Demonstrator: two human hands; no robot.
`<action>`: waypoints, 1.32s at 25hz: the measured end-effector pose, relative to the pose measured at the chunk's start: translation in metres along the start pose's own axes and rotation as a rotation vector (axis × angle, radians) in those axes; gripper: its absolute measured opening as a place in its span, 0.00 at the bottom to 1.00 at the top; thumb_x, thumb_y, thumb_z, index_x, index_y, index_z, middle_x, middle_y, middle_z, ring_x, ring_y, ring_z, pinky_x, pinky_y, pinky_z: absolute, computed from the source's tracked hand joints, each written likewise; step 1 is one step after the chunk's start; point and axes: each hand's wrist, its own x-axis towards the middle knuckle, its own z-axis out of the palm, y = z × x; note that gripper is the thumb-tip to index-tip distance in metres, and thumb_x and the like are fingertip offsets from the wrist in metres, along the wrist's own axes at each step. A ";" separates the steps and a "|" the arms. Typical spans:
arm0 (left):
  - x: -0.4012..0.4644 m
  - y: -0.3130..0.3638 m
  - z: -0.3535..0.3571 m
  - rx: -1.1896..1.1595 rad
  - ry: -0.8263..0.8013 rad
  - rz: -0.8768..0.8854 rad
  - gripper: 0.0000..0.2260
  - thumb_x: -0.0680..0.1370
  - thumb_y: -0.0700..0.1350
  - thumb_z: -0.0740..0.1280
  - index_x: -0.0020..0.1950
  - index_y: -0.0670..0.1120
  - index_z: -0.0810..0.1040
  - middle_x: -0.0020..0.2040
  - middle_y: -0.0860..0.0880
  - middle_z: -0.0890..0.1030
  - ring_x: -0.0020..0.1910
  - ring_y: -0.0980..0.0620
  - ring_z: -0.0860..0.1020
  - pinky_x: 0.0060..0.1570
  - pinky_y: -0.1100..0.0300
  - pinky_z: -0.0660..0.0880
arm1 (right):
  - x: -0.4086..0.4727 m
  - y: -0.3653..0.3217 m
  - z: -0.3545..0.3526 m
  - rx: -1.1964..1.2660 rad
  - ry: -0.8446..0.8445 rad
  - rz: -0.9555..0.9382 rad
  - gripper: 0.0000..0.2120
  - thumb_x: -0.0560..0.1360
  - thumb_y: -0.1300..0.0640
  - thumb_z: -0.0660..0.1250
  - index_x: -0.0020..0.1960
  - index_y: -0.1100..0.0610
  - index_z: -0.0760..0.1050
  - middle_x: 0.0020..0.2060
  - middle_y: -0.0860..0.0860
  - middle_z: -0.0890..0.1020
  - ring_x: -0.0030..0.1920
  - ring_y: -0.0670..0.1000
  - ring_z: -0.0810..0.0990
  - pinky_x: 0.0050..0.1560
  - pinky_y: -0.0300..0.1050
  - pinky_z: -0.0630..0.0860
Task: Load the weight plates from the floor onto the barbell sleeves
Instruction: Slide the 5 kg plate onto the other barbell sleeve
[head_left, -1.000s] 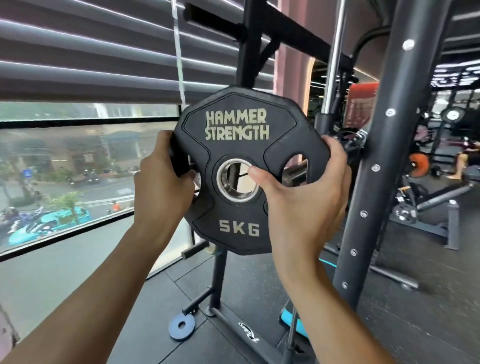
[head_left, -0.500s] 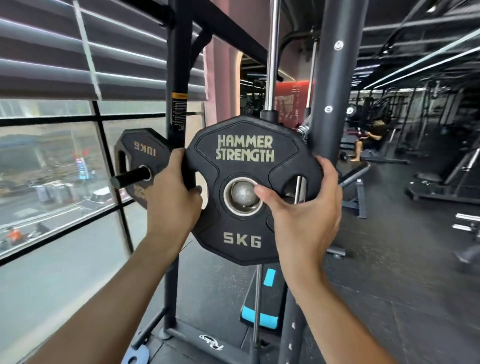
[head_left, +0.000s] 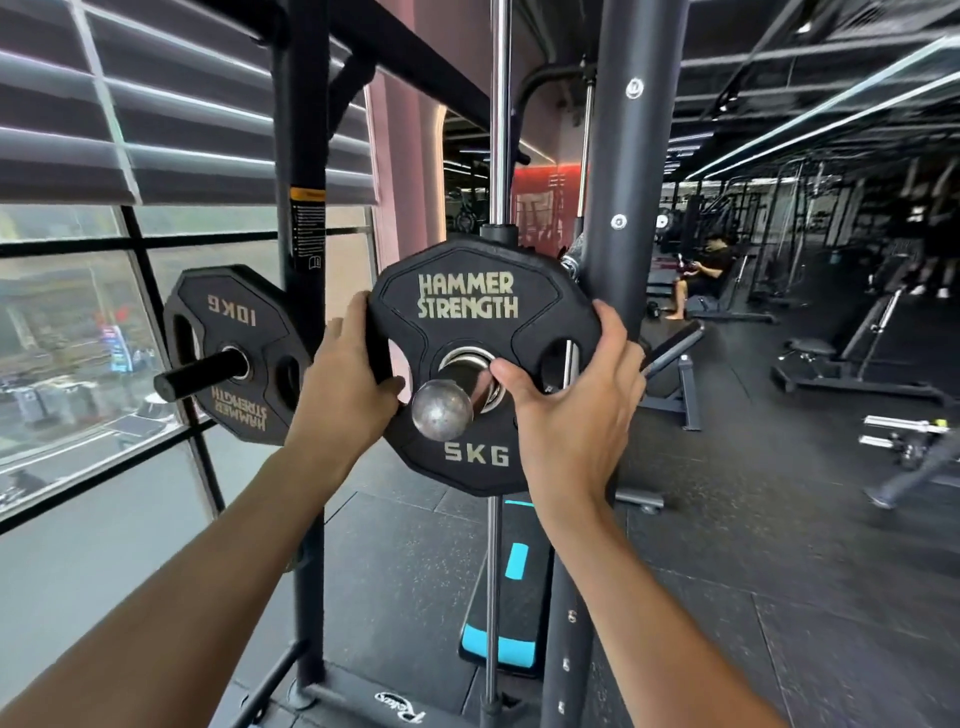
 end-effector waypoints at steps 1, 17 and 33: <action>0.004 0.002 0.003 0.006 -0.054 0.058 0.49 0.71 0.38 0.77 0.82 0.53 0.49 0.75 0.44 0.64 0.69 0.42 0.71 0.66 0.52 0.69 | 0.006 0.004 0.004 -0.019 -0.005 -0.015 0.45 0.64 0.39 0.78 0.75 0.48 0.62 0.64 0.50 0.71 0.63 0.52 0.68 0.54 0.47 0.68; 0.073 -0.013 0.111 0.435 0.037 0.352 0.51 0.68 0.71 0.71 0.82 0.56 0.49 0.81 0.35 0.44 0.77 0.30 0.54 0.72 0.34 0.60 | 0.073 0.089 0.049 -0.585 -0.182 -0.481 0.54 0.71 0.76 0.68 0.81 0.41 0.45 0.81 0.56 0.37 0.77 0.70 0.33 0.70 0.80 0.45; 0.097 0.004 0.143 0.544 0.060 0.234 0.43 0.69 0.65 0.60 0.81 0.61 0.47 0.82 0.41 0.49 0.74 0.38 0.63 0.65 0.39 0.71 | 0.104 0.120 0.078 -0.779 -0.193 -0.482 0.63 0.63 0.54 0.83 0.82 0.47 0.43 0.80 0.64 0.41 0.78 0.72 0.42 0.72 0.75 0.55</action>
